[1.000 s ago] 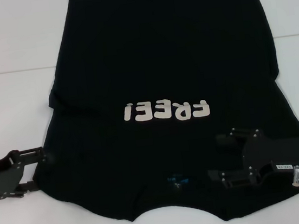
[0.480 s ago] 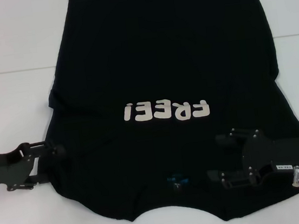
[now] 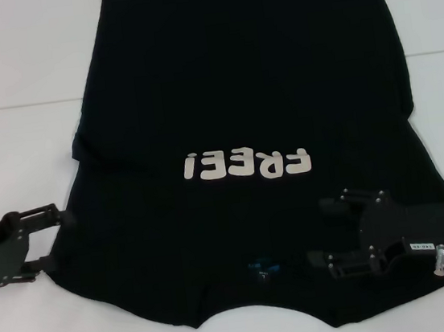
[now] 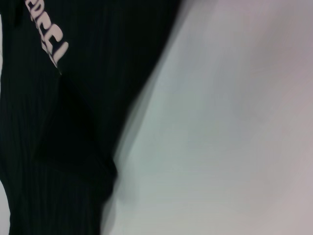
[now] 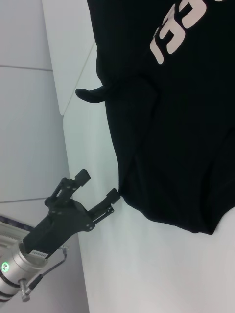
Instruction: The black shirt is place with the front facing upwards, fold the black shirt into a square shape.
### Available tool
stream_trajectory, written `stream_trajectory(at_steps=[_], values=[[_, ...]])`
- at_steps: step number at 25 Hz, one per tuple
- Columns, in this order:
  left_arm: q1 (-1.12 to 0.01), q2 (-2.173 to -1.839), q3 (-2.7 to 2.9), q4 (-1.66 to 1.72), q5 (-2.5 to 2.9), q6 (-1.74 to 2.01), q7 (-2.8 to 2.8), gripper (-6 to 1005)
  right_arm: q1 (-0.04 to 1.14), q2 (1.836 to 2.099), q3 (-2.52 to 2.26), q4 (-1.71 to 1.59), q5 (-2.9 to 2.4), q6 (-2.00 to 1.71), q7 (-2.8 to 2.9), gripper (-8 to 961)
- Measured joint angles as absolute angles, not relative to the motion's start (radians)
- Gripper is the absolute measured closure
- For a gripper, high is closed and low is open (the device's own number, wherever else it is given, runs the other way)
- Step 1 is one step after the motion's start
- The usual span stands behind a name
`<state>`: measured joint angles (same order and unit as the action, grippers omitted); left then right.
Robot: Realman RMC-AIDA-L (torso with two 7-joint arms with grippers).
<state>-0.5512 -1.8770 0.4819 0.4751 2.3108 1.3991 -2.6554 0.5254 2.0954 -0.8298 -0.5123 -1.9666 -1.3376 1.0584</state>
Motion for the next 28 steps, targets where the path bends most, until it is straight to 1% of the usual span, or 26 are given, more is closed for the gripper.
stream_trajectory(at_steps=[11, 28], values=[[-0.54, -1.865, 0.477, 0.499, 2.36, 1.369, -2.667, 79, 0.527, 2.095, -0.83, -0.514, -1.966, -1.338, 1.058, 26], [-0.544, -1.874, 0.5, 0.487, 2.374, 1.361, -2.692, 79, 0.532, 2.095, -0.83, -0.515, -1.963, -1.338, 1.058, 27]])
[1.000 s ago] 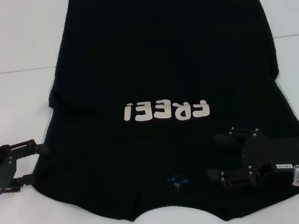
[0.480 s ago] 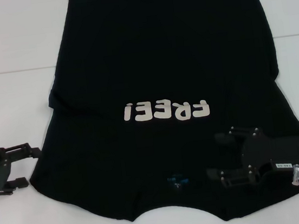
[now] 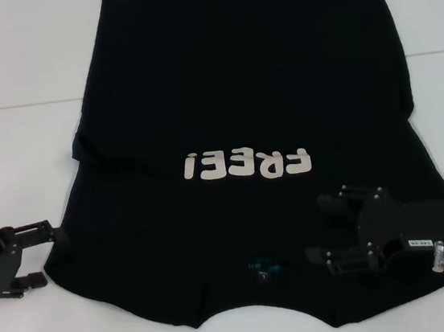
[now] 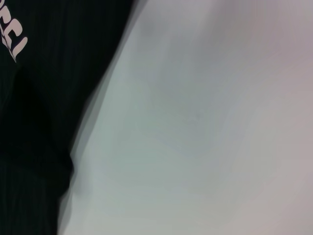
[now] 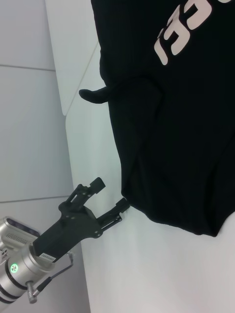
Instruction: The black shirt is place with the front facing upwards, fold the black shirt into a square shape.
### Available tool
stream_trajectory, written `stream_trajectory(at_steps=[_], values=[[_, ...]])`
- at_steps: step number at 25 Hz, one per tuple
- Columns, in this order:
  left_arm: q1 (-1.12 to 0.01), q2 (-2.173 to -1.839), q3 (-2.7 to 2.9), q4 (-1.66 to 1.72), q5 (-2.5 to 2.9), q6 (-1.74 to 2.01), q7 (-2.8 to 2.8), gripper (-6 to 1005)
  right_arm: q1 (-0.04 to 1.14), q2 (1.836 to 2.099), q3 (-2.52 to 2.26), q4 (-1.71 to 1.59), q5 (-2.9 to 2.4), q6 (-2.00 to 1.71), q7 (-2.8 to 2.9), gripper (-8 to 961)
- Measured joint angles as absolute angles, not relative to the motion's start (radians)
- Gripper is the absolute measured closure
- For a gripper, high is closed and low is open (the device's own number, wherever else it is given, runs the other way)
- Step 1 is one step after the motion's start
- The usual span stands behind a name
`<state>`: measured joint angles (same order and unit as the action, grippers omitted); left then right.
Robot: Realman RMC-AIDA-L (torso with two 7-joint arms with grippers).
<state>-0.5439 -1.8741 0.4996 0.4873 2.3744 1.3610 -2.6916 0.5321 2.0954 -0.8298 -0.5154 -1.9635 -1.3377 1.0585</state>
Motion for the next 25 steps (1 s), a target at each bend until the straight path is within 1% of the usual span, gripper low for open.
stream_trajectory(at_steps=[16, 25], values=[[-0.56, -1.878, 0.498, 0.463, 2.382, 1.349, -2.691, 79, 0.539, 2.095, -0.83, -0.515, -1.963, -1.332, 1.058, 27], [-0.557, -1.871, 0.499, 0.462, 2.384, 1.371, -2.695, 80, 0.54, 2.094, -0.828, -0.515, -1.953, -1.331, 1.058, 27]])
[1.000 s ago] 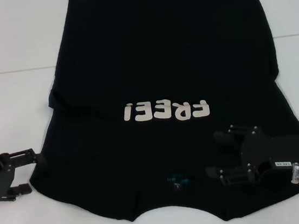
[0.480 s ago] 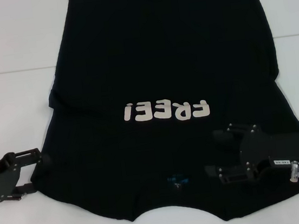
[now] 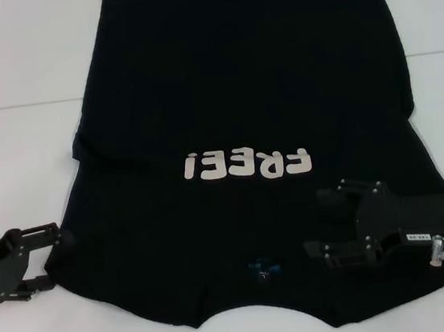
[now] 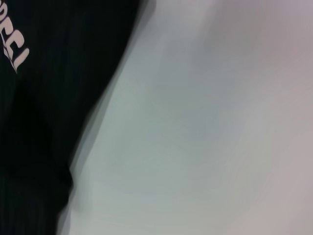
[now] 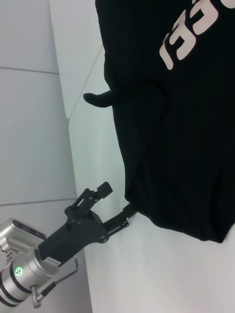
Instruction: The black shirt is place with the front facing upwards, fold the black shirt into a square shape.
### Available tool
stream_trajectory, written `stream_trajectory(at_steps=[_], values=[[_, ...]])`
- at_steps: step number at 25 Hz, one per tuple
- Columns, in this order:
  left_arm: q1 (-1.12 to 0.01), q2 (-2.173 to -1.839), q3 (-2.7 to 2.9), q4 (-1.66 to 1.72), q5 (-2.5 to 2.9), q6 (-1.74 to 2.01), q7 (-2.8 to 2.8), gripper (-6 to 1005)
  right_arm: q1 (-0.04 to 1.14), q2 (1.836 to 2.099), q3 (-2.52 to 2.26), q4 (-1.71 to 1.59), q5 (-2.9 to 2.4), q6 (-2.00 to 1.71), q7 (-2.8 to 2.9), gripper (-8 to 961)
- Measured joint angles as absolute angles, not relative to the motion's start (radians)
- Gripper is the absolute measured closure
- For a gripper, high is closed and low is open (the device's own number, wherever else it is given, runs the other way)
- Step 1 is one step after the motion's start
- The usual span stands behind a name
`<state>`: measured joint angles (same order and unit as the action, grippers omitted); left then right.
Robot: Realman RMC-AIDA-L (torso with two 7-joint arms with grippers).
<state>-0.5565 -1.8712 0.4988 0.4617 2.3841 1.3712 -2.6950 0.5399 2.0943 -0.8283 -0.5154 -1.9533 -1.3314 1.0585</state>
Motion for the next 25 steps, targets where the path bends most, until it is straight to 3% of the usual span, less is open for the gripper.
stream_trajectory(at_steps=[25], values=[[-0.603, -1.887, 0.506, 0.461, 2.401, 1.361, -2.695, 92, 0.543, 2.094, -0.828, -0.515, -1.951, -1.331, 1.058, 27]])
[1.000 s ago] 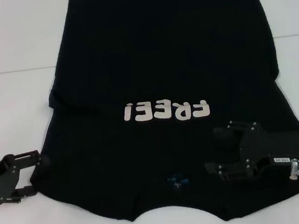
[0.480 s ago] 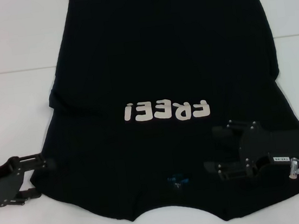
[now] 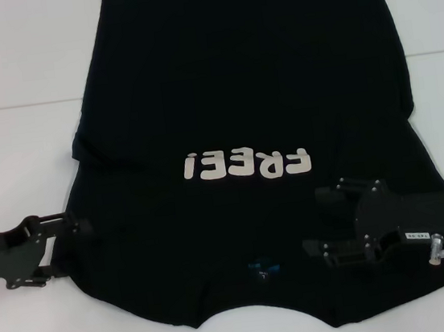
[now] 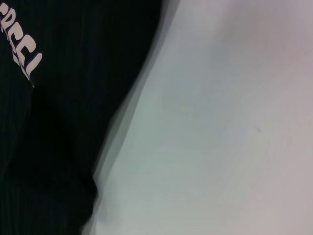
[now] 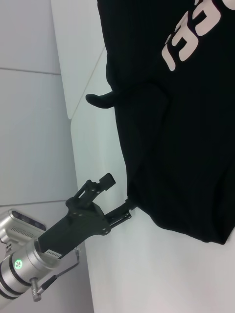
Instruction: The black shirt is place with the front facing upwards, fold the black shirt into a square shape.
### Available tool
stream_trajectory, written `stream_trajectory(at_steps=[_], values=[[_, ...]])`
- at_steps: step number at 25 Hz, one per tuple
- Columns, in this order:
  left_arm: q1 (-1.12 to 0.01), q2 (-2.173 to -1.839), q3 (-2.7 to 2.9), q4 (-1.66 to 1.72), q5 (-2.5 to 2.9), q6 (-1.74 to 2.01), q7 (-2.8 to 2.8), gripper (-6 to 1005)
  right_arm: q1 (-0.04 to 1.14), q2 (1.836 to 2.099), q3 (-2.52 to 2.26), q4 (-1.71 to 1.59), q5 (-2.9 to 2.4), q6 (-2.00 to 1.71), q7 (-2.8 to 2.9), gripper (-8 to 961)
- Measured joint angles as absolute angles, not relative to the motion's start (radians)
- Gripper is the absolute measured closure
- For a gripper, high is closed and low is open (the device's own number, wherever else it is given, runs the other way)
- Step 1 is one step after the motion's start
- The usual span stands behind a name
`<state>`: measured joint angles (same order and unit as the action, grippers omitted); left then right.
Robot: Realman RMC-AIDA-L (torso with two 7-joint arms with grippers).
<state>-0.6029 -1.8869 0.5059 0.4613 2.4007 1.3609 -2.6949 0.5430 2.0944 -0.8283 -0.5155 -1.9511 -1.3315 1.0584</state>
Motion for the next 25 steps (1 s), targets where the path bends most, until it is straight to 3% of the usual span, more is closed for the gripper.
stream_trajectory(at_steps=[25], values=[[-0.596, -1.902, 0.513, 0.471, 2.403, 1.332, -2.668, 191, 0.532, 2.094, -0.828, -0.515, -1.938, -1.35, 1.058, 27]])
